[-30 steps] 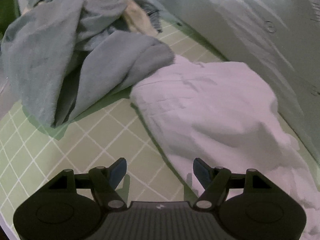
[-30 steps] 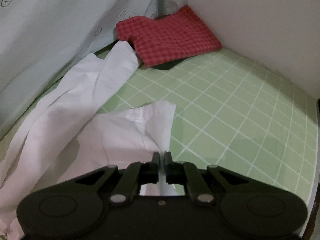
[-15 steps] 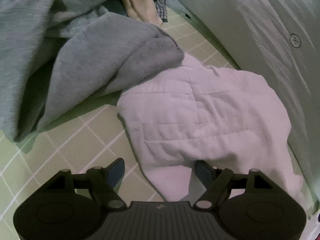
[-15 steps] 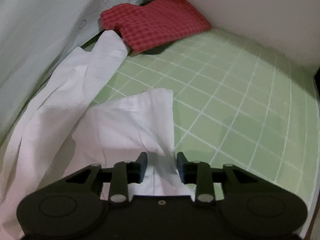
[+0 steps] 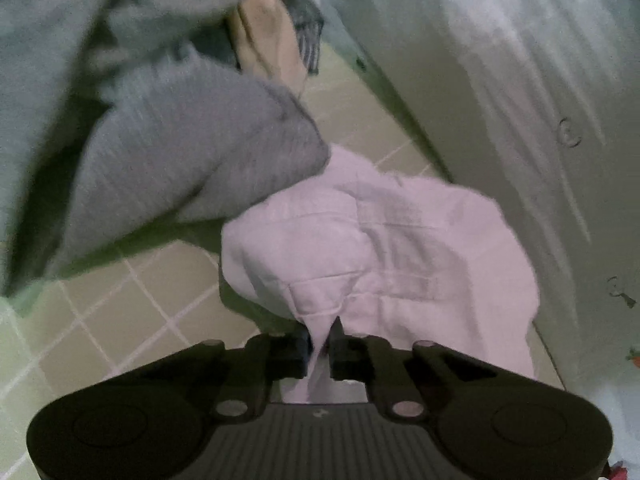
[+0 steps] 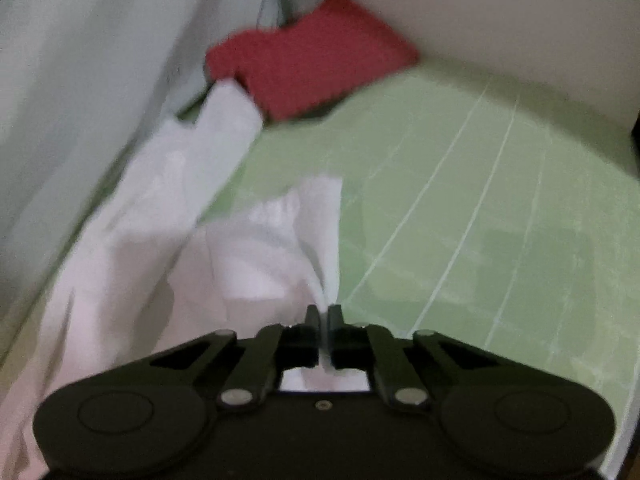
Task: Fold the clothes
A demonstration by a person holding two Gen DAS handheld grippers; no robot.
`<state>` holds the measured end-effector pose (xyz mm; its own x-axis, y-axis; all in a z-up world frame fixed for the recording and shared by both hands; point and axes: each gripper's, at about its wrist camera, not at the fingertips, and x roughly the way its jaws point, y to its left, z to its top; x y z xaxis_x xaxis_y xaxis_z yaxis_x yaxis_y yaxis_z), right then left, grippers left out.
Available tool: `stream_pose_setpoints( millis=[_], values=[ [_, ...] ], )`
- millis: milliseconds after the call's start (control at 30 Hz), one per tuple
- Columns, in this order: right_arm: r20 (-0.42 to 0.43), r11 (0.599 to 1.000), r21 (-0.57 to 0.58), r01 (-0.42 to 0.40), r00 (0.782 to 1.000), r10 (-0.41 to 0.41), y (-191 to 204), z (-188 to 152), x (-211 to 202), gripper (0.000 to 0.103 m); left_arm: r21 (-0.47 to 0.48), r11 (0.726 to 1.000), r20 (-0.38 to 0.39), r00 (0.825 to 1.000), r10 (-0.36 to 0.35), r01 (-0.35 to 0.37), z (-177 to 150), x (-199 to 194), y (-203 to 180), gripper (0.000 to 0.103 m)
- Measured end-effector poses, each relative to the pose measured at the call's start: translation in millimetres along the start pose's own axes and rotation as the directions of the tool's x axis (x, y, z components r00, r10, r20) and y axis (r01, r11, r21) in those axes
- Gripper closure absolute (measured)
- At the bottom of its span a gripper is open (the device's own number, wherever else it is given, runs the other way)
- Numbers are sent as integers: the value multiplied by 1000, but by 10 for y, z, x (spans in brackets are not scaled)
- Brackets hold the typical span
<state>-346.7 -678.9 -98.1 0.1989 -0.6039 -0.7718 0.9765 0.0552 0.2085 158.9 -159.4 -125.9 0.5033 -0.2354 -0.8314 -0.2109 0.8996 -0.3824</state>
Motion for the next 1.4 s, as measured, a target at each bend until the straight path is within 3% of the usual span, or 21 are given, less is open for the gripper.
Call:
stream_pose_setpoints(
  millis=[133, 267, 567, 700, 800, 867, 900, 933, 1033, 1067, 1100, 1133, 1167, 1267, 1400],
  values=[
    [113, 999, -50, -11, 993, 16, -18, 101, -346, 99, 9, 1000, 55, 998, -7, 6, -52, -307, 44, 95],
    [201, 993, -118, 6, 979, 18, -92, 91, -669, 99, 14, 1000, 73, 997, 16, -17, -318, -622, 246, 94],
    [311, 982, -140, 130, 947, -81, -669, 207, -1063, 100, -41, 998, 27, 998, 50, -48, -1047, -1155, 594, 94],
    [385, 977, -184, 108, 923, -29, -463, 507, -1139, 100, 28, 998, 59, 997, 56, -57, -1059, -1202, 389, 94],
    [430, 969, -245, 38, 900, 74, 76, 820, -1008, 100, 65, 996, 67, 996, 56, -60, -967, -1150, 224, 94],
    [406, 958, -278, -78, 894, 191, 546, 1021, -828, 98, 78, 994, 73, 994, 76, -81, -894, -1072, 125, 93],
    [343, 932, -324, -160, 899, 273, 814, 1086, -687, 88, 84, 992, 76, 993, 90, -96, -857, -1024, 86, 92],
    [257, 904, -357, -237, 905, 339, 1039, 1124, -538, 69, 95, 989, 69, 992, 104, -110, -840, -985, 70, 89],
    [111, 875, -337, -347, 908, 403, 1312, 1044, -263, 52, 90, 989, 43, 993, 114, -118, -779, -901, 60, 81],
    [109, 884, -316, -343, 913, 393, 1251, 975, -206, 45, 88, 989, 34, 992, 118, -120, -758, -873, 56, 76],
    [102, 906, -281, -318, 928, 357, 1136, 921, -111, 29, 80, 989, 33, 992, 122, -124, -793, -886, 85, 73],
    [94, 925, -245, -290, 943, 321, 1021, 866, -17, 24, 67, 989, 26, 991, 130, -132, -815, -847, 96, 63],
    [84, 942, -209, -262, 955, 284, 906, 812, 77, 24, 59, 988, 14, 990, 139, -139, -834, -797, 103, 55],
    [46, 980, -102, -169, 984, 174, 560, 649, 360, 26, 53, 979, -36, 980, 198, -196, -930, -644, 120, 51],
    [-7, 999, -9, -42, 999, 42, 171, 452, 684, 25, 59, 970, -81, 968, 239, -235, -1011, -479, 107, 39]
  ],
)
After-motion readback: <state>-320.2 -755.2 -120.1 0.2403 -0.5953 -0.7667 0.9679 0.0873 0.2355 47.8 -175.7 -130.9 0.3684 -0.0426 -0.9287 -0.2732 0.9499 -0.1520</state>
